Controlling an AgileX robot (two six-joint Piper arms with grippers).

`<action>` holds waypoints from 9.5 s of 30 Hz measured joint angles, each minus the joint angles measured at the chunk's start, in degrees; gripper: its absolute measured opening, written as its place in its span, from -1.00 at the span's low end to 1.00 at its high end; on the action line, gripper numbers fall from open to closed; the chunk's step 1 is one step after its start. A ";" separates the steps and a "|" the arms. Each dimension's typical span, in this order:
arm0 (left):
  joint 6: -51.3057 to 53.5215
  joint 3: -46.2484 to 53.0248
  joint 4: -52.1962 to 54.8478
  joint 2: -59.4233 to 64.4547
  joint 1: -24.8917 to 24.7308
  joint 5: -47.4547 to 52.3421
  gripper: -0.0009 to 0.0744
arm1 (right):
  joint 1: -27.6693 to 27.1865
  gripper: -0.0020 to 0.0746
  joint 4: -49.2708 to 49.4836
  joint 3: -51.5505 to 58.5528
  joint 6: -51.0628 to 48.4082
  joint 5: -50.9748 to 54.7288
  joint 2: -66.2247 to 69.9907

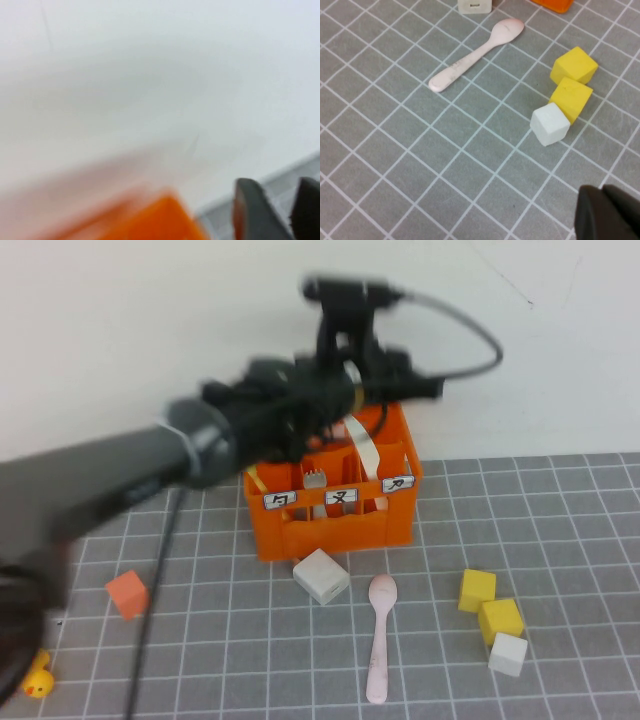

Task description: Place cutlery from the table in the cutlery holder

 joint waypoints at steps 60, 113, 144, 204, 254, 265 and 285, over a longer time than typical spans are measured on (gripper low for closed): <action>102.56 46.68 -100.76 -53.16 0.12 42.55 -0.98 | 34.07 -0.95 -20.73 -26.72 35.25 -7.47 41.05; 102.06 54.78 -98.26 -65.40 0.12 35.17 -0.98 | 40.98 -0.15 -45.47 -60.59 54.27 -0.12 79.24; 101.69 54.78 -99.20 -65.40 0.12 34.71 -0.98 | 41.08 -0.36 -43.25 -60.93 51.24 2.39 84.79; 90.20 54.78 -90.87 -65.40 0.12 32.56 -0.98 | 40.75 -0.55 -42.57 -61.65 46.97 2.04 78.63; 87.24 54.78 -87.16 -65.40 0.12 32.92 -0.98 | 42.93 -0.55 -23.07 -61.42 50.50 -68.90 81.94; 87.24 54.78 -86.15 -65.40 0.12 32.78 -0.98 | 42.93 -0.44 -35.88 -61.42 54.17 -70.36 86.06; 77.80 54.78 -78.86 -67.56 0.12 26.39 -0.98 | 43.06 -0.87 -39.62 -61.05 37.37 -43.28 57.28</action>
